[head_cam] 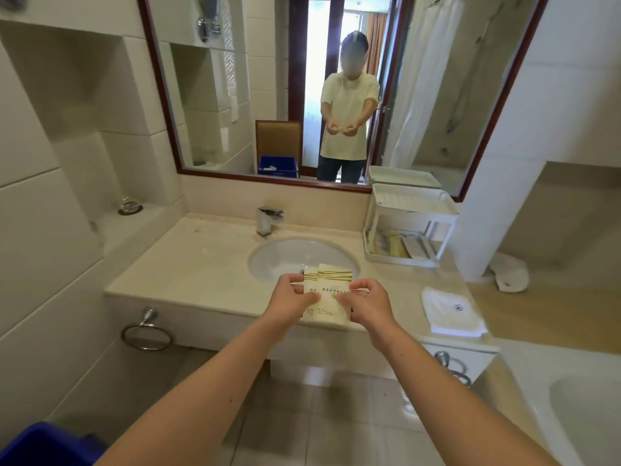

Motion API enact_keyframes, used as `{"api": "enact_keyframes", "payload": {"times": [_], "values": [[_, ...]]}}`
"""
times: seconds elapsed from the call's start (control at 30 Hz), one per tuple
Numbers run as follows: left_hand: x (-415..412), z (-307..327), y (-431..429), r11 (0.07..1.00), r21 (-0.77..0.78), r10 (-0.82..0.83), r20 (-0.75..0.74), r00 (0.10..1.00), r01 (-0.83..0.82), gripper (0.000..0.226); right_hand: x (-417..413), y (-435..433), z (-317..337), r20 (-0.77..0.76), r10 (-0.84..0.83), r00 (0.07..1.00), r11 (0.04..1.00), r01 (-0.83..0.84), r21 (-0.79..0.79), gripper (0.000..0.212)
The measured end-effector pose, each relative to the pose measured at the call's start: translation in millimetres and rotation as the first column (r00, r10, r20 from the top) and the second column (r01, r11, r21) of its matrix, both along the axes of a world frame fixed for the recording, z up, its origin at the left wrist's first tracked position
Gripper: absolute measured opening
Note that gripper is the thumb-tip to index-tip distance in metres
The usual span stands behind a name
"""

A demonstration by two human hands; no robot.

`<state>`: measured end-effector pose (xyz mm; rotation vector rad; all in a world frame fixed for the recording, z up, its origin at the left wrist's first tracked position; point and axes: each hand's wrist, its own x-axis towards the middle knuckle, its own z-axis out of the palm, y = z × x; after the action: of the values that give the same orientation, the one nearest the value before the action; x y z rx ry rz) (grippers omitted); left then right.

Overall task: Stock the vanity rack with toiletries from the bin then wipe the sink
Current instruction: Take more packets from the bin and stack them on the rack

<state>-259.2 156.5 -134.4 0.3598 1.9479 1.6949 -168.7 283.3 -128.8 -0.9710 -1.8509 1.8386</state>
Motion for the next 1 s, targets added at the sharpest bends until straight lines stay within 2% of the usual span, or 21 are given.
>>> {"api": "enact_keyframes", "payload": {"times": [0.53, 1.0], "values": [[-10, 8, 181, 0.991, 0.038, -0.130, -0.038, 0.991, 0.131, 0.044, 6, 168, 8, -0.042, -0.158, 0.987, 0.987, 0.157, -0.031, 0.026], [-161, -5, 349, 0.982, 0.053, -0.179, -0.006, 0.984, 0.179, 0.040, -127, 324, 7, -0.005, -0.233, 0.973, 0.972, 0.233, 0.022, 0.028]]}}
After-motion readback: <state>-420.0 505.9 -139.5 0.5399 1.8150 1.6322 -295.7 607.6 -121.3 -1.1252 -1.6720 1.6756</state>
